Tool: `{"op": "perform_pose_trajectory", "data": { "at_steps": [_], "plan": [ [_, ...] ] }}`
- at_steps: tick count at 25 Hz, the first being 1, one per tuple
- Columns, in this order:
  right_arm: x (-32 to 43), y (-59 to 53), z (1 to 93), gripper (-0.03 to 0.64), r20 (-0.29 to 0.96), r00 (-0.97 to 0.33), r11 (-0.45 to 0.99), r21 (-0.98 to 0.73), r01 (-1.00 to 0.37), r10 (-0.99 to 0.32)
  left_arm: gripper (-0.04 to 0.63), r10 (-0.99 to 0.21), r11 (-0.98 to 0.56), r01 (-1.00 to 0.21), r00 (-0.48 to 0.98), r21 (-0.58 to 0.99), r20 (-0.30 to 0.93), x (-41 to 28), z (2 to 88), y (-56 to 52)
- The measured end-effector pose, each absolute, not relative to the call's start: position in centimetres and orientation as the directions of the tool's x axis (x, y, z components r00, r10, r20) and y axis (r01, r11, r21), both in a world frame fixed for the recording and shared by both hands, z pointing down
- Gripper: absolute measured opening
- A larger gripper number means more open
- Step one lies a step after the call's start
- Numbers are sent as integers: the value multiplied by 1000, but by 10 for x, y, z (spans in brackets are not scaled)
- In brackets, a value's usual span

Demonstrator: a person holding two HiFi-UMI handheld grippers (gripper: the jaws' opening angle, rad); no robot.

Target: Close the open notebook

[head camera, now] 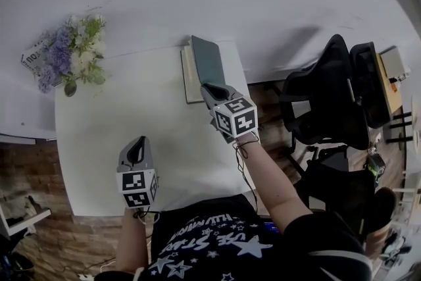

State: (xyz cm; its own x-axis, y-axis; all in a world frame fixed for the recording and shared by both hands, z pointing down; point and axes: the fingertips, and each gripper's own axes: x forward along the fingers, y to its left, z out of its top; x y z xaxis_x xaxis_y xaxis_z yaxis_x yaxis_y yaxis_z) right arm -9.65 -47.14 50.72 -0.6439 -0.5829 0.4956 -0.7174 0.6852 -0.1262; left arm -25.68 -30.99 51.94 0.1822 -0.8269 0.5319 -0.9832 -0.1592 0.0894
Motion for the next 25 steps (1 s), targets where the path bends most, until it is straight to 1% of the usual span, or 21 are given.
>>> {"op": "perform_pose_trajectory", "data": {
  "at_steps": [8, 13, 15, 19, 22, 25],
  "plan": [
    [-129, -467, 551, 35, 609, -539, 690, 19, -724, -583, 23, -807, -189, -977, 214, 104, 551, -269, 533, -298],
    [-136, -467, 568, 47, 614, -478, 655, 85, -751, -628, 23, -803, -212, -971, 235, 106, 548, -277, 537, -295],
    [-138, -466, 574, 67, 616, -469, 648, 90, -756, -633, 23, -802, -226, -968, 246, 105, 544, -280, 539, -295],
    [-142, -455, 587, 156, 662, -462, 662, 69, -747, -591, 23, -800, -245, -962, 271, 121, 535, -286, 541, -293],
    [-135, -442, 576, 160, 663, -448, 659, 93, -746, -600, 23, -790, -262, -954, 298, 145, 535, -287, 543, -292],
    [-119, -431, 558, 150, 635, -440, 618, 76, -782, -635, 23, -779, -296, -944, 326, 143, 536, -283, 541, -295]
  ]
}}
